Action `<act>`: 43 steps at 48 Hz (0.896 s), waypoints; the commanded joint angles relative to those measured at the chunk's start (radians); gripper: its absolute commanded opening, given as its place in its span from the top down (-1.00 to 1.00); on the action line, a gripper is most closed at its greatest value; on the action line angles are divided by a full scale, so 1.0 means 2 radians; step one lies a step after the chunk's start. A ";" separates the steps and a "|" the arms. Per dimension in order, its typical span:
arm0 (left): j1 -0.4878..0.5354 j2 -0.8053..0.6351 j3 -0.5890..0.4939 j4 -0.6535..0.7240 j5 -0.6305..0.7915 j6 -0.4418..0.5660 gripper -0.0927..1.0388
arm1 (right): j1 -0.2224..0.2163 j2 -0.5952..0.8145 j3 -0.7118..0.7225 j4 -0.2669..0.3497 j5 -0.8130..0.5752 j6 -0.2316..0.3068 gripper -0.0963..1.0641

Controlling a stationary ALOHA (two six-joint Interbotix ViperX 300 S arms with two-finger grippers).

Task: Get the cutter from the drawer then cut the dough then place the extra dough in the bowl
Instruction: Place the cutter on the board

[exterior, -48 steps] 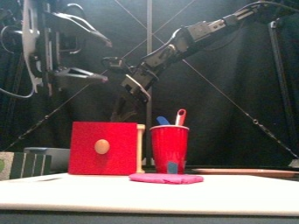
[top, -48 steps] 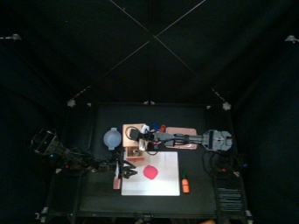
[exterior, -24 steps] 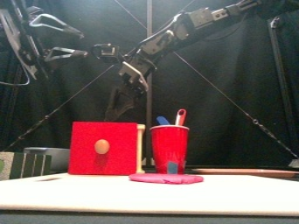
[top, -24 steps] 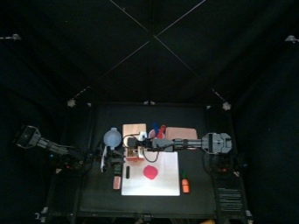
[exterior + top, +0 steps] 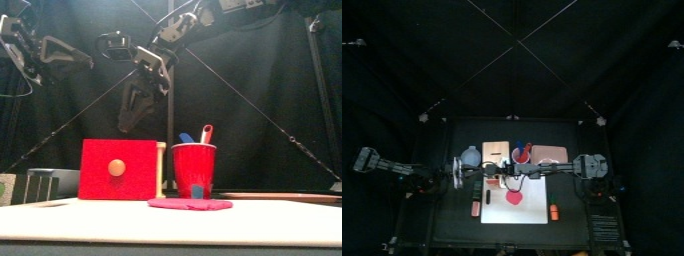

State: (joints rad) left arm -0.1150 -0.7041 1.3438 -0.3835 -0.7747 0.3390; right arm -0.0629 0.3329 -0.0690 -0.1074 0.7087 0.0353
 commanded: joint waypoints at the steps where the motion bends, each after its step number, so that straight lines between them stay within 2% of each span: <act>1: 0.002 -0.001 -0.004 0.002 -0.002 0.002 -0.22 | -0.003 -0.002 -0.021 -0.002 0.007 0.000 -0.21; 10: 0.000 -0.001 0.002 0.002 0.000 0.001 -0.22 | -0.004 0.013 -0.030 -0.002 0.014 0.000 -0.28; 20: 0.001 -0.001 0.008 0.002 0.001 0.001 -0.22 | -0.008 0.015 -0.030 -0.004 0.014 0.001 -0.47; 43: -0.002 -0.001 0.010 0.001 0.001 -0.002 -0.22 | -0.025 0.035 -0.031 -0.005 0.012 0.000 -0.49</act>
State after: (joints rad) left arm -0.1166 -0.7056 1.3729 -0.3835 -0.7701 0.3359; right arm -0.1012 0.4218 -0.1074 -0.1166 0.7394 0.0353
